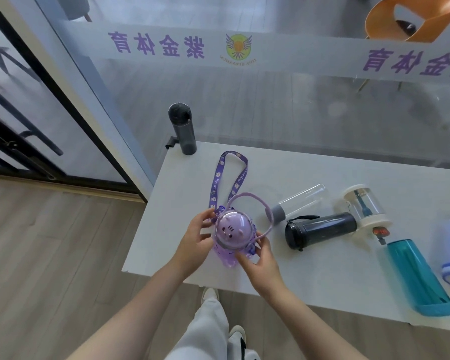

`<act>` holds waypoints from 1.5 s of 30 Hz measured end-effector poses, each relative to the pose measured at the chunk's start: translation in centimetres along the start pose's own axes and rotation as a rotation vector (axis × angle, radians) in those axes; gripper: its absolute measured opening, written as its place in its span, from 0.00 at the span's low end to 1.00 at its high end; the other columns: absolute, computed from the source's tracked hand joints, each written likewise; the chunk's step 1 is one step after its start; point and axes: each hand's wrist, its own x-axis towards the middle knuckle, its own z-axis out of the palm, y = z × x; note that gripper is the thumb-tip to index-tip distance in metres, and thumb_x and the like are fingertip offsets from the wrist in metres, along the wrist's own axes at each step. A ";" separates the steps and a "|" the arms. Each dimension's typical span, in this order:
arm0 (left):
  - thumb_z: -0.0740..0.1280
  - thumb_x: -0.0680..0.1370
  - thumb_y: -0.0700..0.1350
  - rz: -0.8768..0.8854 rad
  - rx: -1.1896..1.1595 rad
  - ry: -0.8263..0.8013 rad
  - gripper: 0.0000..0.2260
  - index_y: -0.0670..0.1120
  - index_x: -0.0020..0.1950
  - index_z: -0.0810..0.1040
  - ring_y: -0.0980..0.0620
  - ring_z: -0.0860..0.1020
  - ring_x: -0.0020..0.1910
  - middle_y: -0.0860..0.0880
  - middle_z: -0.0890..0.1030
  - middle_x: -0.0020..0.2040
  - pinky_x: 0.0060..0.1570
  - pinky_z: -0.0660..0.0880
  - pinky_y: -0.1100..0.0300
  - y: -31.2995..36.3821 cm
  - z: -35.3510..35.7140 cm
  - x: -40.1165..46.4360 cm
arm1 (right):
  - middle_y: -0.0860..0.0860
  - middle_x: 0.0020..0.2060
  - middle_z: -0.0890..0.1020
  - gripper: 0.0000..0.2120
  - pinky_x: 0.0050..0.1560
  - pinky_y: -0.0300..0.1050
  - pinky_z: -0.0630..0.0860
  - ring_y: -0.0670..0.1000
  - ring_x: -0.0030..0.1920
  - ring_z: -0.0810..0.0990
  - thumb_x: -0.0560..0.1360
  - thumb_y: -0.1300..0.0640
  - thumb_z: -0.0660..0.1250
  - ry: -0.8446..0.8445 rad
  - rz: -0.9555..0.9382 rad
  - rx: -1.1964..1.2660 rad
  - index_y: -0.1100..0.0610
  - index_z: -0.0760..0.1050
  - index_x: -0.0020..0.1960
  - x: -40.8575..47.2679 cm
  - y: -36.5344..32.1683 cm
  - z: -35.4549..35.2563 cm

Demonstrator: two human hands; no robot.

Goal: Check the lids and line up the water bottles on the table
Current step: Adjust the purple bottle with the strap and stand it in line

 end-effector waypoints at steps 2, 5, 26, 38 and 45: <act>0.66 0.76 0.35 -0.023 0.025 -0.032 0.29 0.60 0.70 0.64 0.52 0.70 0.68 0.53 0.68 0.70 0.61 0.75 0.57 -1.3 -0.2 0.4 | 0.41 0.56 0.76 0.23 0.47 0.26 0.72 0.38 0.57 0.76 0.73 0.50 0.72 0.021 0.001 -0.011 0.40 0.65 0.62 0.9 -0.1 0.1; 0.70 0.75 0.42 -0.048 0.025 -0.144 0.34 0.64 0.73 0.59 0.55 0.70 0.69 0.56 0.64 0.73 0.64 0.75 0.53 -2.2 -0.3 1.8 | 0.45 0.57 0.78 0.20 0.47 0.26 0.72 0.40 0.57 0.76 0.75 0.51 0.70 0.034 0.003 -0.026 0.45 0.68 0.64 2.7 0.1 0.2; 0.66 0.72 0.46 -0.034 0.103 -0.051 0.40 0.75 0.71 0.46 0.50 0.67 0.72 0.57 0.58 0.74 0.67 0.72 0.46 1.3 -4.5 23.0 | 0.47 0.37 0.74 0.05 0.40 0.39 0.68 0.48 0.39 0.71 0.79 0.61 0.59 0.119 0.055 0.009 0.53 0.69 0.46 26.5 -9.4 2.1; 0.64 0.73 0.40 -0.022 0.119 0.005 0.43 0.64 0.77 0.42 0.49 0.65 0.73 0.55 0.54 0.75 0.68 0.71 0.52 2.2 -4.7 26.6 | 0.48 0.44 0.80 0.08 0.54 0.51 0.74 0.53 0.47 0.76 0.74 0.56 0.61 0.134 0.111 0.015 0.44 0.74 0.49 33.5 -10.1 1.9; 0.65 0.74 0.38 -0.023 0.130 0.058 0.43 0.61 0.77 0.42 0.53 0.64 0.72 0.56 0.53 0.75 0.68 0.69 0.55 1.9 -4.6 25.9 | 0.48 0.45 0.79 0.09 0.54 0.48 0.73 0.51 0.48 0.75 0.77 0.60 0.59 0.100 0.114 0.074 0.49 0.73 0.52 33.9 -10.7 2.8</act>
